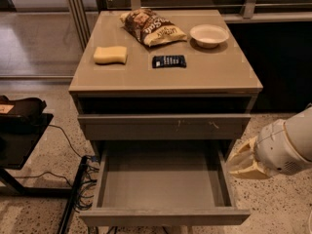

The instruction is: Close middle drawer

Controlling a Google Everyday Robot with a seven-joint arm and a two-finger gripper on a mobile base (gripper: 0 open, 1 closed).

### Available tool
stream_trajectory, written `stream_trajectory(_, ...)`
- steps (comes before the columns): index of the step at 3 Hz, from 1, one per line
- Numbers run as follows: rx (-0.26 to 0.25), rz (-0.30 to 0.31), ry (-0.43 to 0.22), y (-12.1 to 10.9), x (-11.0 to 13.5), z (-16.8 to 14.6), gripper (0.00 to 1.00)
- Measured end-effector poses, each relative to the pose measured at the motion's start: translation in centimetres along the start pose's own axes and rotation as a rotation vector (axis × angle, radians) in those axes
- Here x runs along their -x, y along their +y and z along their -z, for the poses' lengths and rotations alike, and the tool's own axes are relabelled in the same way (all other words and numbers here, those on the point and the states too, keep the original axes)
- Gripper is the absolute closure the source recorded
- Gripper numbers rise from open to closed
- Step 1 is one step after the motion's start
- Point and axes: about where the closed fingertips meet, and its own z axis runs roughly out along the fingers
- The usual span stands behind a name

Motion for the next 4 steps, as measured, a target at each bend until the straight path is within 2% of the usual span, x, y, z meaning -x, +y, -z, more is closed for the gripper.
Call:
stream_trajectory(1, 0.003, -0.057, -0.034, -0.3, -3.0, -4.4, 1.00)
stream_trajectory(2, -0.063, -0.087, -0.093, -1.2, -6.1, -8.4, 1.00)
stream_trajectory(3, -0.134, -0.095, -0.112, -3.0, -9.1, -11.9, 1.00)
stream_trajectory(4, -0.133, -0.095, -0.112, -3.0, -9.1, -11.9, 1.00)
